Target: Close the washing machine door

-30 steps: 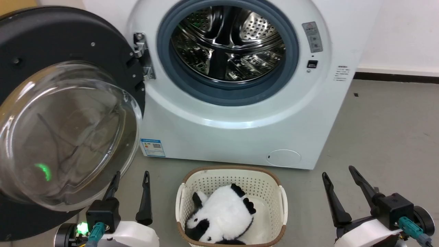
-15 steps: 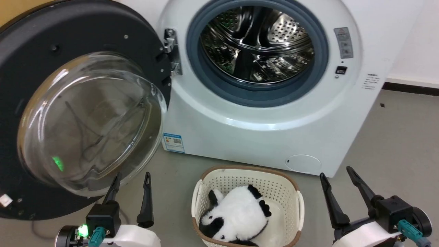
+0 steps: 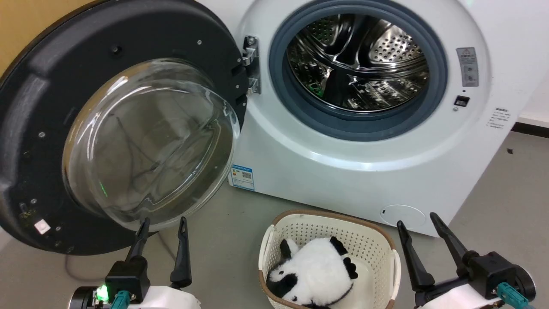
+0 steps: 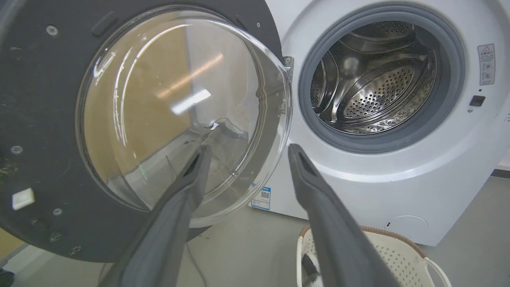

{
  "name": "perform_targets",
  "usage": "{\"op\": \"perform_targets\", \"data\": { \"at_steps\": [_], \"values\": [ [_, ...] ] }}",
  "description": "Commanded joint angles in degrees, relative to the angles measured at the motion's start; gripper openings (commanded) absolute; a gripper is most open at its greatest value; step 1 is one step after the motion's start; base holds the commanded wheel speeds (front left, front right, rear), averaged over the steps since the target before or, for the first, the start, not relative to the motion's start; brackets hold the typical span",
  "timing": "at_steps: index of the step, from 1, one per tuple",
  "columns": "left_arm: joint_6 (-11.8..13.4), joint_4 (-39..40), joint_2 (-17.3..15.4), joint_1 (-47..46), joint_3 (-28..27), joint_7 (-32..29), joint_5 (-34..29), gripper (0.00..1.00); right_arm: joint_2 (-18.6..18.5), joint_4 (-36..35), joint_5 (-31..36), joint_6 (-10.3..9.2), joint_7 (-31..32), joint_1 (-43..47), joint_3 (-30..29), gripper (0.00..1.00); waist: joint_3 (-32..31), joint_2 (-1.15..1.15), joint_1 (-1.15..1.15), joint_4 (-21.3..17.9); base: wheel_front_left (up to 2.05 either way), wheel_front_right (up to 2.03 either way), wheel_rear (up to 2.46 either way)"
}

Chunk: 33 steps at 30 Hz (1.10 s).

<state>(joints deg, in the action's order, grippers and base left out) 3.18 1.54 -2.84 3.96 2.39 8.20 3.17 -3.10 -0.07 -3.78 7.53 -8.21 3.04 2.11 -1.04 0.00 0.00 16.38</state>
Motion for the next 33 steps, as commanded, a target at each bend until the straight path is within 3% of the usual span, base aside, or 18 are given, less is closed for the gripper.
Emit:
{"op": "perform_targets", "data": {
  "at_steps": [1,33],
  "values": [
    [0.4,0.4,0.0,0.8,0.0,0.6,0.2,1.0,0.1,0.2,-0.4,-0.02,-0.6,0.1,0.3,1.0,0.1,0.0,0.0,0.4,0.0,0.0,0.0],
    [4.1,5.0,0.0,4.7,-0.4,4.4,2.0,1.0,-1.8,3.2,-3.0,-0.04,-4.4,-3.8,7.0,1.0,1.9,0.0,0.0,9.3,0.0,0.0,0.0]
  ]
}}
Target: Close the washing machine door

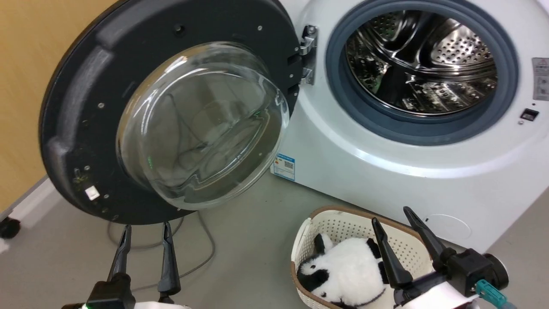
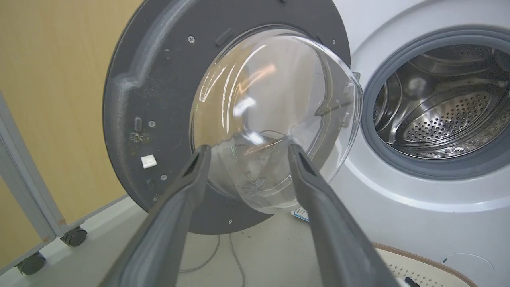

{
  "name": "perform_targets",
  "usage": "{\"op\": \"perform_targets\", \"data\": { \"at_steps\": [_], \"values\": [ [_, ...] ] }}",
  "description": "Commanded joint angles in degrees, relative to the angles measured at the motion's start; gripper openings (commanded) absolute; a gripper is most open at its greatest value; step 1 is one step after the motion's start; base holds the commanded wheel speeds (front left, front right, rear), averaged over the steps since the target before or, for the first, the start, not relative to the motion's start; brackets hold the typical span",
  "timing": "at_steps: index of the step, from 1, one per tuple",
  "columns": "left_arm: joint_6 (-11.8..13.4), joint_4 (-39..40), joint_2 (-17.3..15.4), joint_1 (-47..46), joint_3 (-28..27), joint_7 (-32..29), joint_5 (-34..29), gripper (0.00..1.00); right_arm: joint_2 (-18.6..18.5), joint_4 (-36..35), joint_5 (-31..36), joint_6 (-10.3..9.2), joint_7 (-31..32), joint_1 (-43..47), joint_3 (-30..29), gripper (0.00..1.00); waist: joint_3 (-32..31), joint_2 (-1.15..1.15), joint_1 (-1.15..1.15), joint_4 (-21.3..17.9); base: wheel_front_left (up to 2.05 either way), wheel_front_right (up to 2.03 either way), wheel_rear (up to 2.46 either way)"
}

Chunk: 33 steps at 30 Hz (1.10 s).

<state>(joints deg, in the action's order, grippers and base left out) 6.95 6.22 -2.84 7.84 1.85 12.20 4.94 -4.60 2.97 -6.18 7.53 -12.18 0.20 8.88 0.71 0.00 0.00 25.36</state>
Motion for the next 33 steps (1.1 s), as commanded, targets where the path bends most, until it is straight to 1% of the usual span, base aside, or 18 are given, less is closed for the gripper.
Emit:
{"op": "perform_targets", "data": {
  "at_steps": [1,20,33],
  "values": [
    [0.4,0.5,0.0,0.9,0.1,0.5,0.3,1.0,-0.4,0.2,-0.8,-0.04,-0.6,-1.1,0.6,1.0,0.2,0.0,0.0,0.6,0.0,0.0,0.0],
    [3.1,2.9,0.0,2.6,0.1,2.8,1.8,1.0,-1.7,1.6,-2.6,-0.04,-2.8,-2.8,4.2,1.0,0.8,0.0,0.0,5.5,0.0,0.0,0.0],
    [3.2,3.3,0.0,2.4,-0.3,2.8,1.9,1.0,-1.8,1.7,-2.7,-0.04,-2.8,-2.8,4.3,1.0,0.9,0.0,0.0,5.5,0.0,0.0,0.0]
  ]
}}
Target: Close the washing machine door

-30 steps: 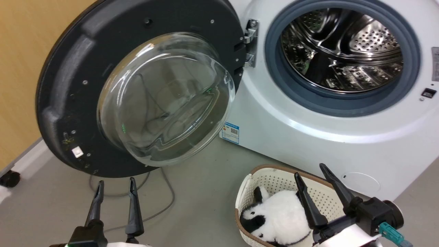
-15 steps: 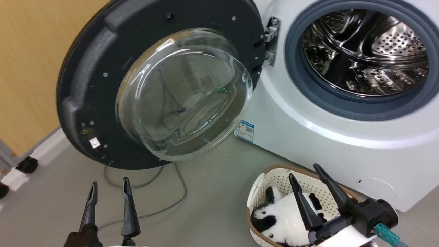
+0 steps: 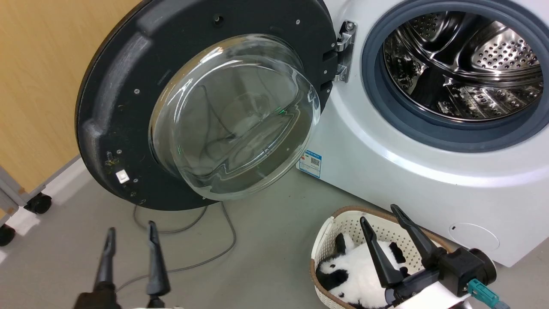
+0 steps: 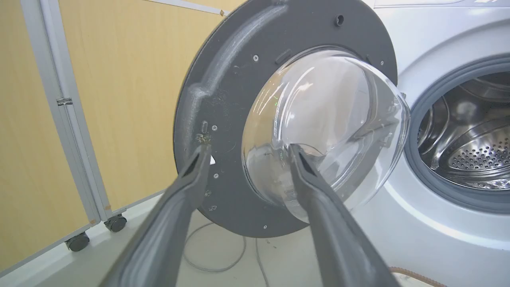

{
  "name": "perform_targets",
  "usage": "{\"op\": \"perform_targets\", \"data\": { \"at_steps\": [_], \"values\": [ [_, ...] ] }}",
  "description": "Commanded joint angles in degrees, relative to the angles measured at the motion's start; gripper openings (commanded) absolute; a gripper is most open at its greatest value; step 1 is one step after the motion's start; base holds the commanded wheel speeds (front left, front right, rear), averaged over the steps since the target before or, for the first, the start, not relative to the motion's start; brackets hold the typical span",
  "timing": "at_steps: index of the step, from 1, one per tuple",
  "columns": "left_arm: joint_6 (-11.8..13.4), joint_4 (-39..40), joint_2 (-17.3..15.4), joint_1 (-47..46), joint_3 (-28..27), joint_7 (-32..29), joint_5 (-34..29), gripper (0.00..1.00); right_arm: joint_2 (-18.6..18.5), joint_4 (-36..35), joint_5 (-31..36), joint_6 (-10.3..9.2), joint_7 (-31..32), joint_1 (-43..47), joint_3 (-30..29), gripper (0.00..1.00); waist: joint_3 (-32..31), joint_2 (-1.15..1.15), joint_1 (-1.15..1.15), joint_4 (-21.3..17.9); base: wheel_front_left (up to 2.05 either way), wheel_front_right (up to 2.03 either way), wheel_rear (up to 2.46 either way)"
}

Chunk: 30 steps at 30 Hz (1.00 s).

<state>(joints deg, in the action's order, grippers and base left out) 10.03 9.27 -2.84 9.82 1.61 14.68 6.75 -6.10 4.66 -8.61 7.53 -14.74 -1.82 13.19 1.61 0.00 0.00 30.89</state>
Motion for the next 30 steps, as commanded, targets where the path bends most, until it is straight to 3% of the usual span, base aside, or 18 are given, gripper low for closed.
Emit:
{"op": "perform_targets", "data": {
  "at_steps": [1,4,8,12,18,25,30],
  "values": [
    [0.4,0.5,0.0,0.2,-0.3,0.3,0.4,1.0,-0.3,0.0,-0.2,-0.04,-0.3,-0.8,-0.1,1.0,0.0,0.0,0.0,0.0,0.0,0.0,0.0],
    [1.0,2.1,0.0,-0.6,-2.2,0.3,1.1,1.0,-0.4,-0.3,-0.1,-0.04,-0.3,-0.7,-0.4,1.0,0.4,0.0,0.0,0.0,0.0,0.0,0.0],
    [-0.6,4.0,-0.1,-3.1,-5.3,0.3,-0.6,1.0,-0.8,-1.2,0.6,-0.04,-0.3,-0.2,-1.3,1.0,1.1,0.0,0.0,-0.1,0.0,0.0,0.0],
    [-4.0,4.3,-2.2,-7.4,-9.0,0.3,-0.5,1.0,-0.6,-2.8,1.6,-0.04,-0.3,1.3,-3.2,1.0,1.8,0.0,0.0,-0.5,0.0,0.0,0.0],
    [-9.5,-0.1,-8.5,-16.2,-17.1,0.3,2.1,1.0,-0.2,-5.5,3.1,-0.04,-0.3,3.3,-5.2,1.0,4.3,0.0,0.0,-3.2,0.0,0.0,0.0],
    [-13.5,-17.3,-16.7,-27.3,-27.8,-0.3,10.7,1.0,-1.8,-6.9,3.6,-0.04,-0.3,2.0,-4.8,1.0,8.2,0.0,0.0,-7.0,0.0,0.0,0.0],
    [-14.8,-33.0,-22.0,-35.6,-31.8,-8.2,18.9,1.0,-2.5,-7.4,3.6,-0.04,-0.3,0.7,-4.4,1.0,10.1,0.0,0.0,-8.7,0.0,0.0,0.0]
  ]
}}
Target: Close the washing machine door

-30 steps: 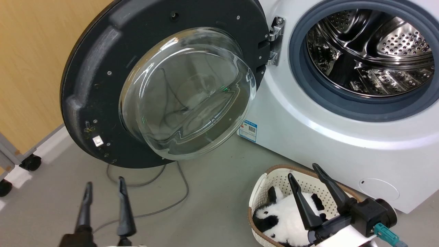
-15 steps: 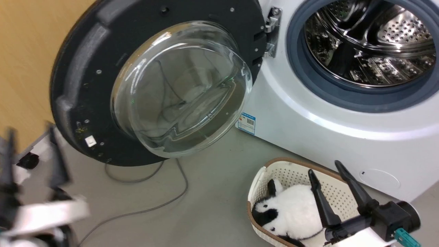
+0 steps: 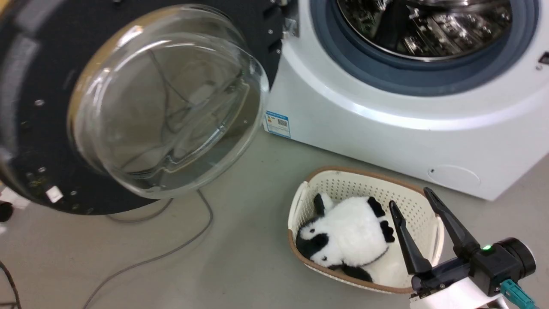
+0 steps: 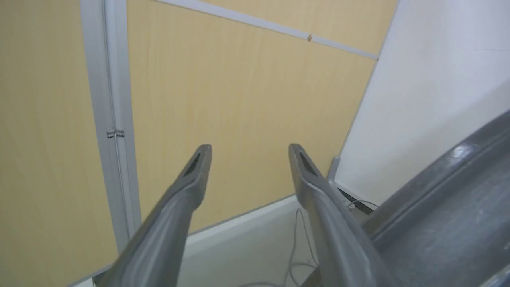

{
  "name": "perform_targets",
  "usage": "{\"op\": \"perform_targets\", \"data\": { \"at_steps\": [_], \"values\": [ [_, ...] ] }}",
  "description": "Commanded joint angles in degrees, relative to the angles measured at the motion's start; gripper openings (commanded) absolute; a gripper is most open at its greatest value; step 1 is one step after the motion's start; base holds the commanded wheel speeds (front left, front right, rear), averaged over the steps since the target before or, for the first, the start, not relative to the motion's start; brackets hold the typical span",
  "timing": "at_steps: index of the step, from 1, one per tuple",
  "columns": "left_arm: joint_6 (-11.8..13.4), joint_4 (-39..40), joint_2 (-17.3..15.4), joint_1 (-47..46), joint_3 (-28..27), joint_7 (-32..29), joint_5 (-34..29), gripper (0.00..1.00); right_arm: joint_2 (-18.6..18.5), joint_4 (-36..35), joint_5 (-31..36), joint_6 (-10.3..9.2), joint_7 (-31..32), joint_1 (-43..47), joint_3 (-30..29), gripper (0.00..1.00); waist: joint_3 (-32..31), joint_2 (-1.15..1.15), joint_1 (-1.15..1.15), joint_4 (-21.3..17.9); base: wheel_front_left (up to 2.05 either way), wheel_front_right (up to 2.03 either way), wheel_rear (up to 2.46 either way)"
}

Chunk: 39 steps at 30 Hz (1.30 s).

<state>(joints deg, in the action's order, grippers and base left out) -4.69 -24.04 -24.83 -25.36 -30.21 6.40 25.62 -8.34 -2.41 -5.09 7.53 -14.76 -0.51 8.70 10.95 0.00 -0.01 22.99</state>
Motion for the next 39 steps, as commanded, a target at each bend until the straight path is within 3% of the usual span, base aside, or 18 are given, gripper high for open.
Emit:
{"op": "perform_targets", "data": {
  "at_steps": [1,4,5,6,7,8,13,19,32,39],
  "values": [
    [-0.2,-2.5,-0.5,-2.1,-0.8,-1.7,1.9,1.0,-0.3,-0.4,0.1,-0.04,-0.2,-0.7,0.1,1.0,1.1,0.0,0.01,-1.0,0.0,0.0,0.0],
    [-0.2,-10.1,-0.4,-7.7,-5.1,-7.1,9.9,1.0,-0.4,-0.7,0.2,-0.04,-0.2,-1.0,0.3,1.0,1.8,0.0,0.01,-1.4,0.0,0.0,0.0],
    [-0.2,-12.4,-0.5,-9.0,-6.1,-9.0,11.9,0.95,-0.5,-0.7,0.2,-0.04,-0.2,-1.1,0.4,1.0,1.9,0.0,0.01,-1.5,0.0,0.0,0.0],
    [-0.3,-14.5,-0.5,-10.0,-6.8,-11.3,13.9,0.48,-0.6,-0.7,0.2,-0.04,-0.2,-1.2,0.5,1.0,2.1,0.0,0.01,-1.6,0.0,0.0,0.0],
    [-0.4,-16.3,-0.5,-11.0,-7.9,-13.1,15.9,0.14,-0.6,-0.7,0.3,-0.04,-0.2,-1.3,0.6,1.0,2.2,0.0,0.01,-1.7,0.0,0.0,0.0],
    [-0.2,-18.1,-0.6,-12.0,-9.2,-14.5,17.9,0.0,-0.6,-0.7,0.4,-0.04,-0.2,-1.4,0.7,1.0,2.3,0.0,0.01,-1.7,0.0,0.0,0.0],
    [0.6,-25.0,-0.9,-15.1,-15.1,-22.3,26.8,0.0,-0.7,-0.6,0.3,-0.04,-0.2,-1.8,1.2,1.0,2.4,0.0,0.01,-2.0,0.0,0.0,0.0],
    [-2.0,-26.1,0.7,-16.6,-15.9,-35.8,34.7,0.0,-0.6,-0.4,0.3,-0.04,-0.2,-1.5,1.0,1.0,1.9,0.0,0.01,-1.2,0.0,0.0,0.0],
    [-2.8,-11.9,6.7,-7.3,-9.2,-60.2,42.7,0.0,1.2,1.0,0.0,-0.04,-0.2,-1.0,1.6,1.0,-1.6,0.0,0.01,-1.1,0.0,0.0,0.0],
    [-2.3,-1.5,12.0,0.5,-6.5,-70.6,46.2,0.0,2.7,1.8,-0.6,-0.04,-0.2,0.0,1.4,1.0,-4.4,0.0,0.01,-3.0,0.0,0.0,0.0]
  ]
}}
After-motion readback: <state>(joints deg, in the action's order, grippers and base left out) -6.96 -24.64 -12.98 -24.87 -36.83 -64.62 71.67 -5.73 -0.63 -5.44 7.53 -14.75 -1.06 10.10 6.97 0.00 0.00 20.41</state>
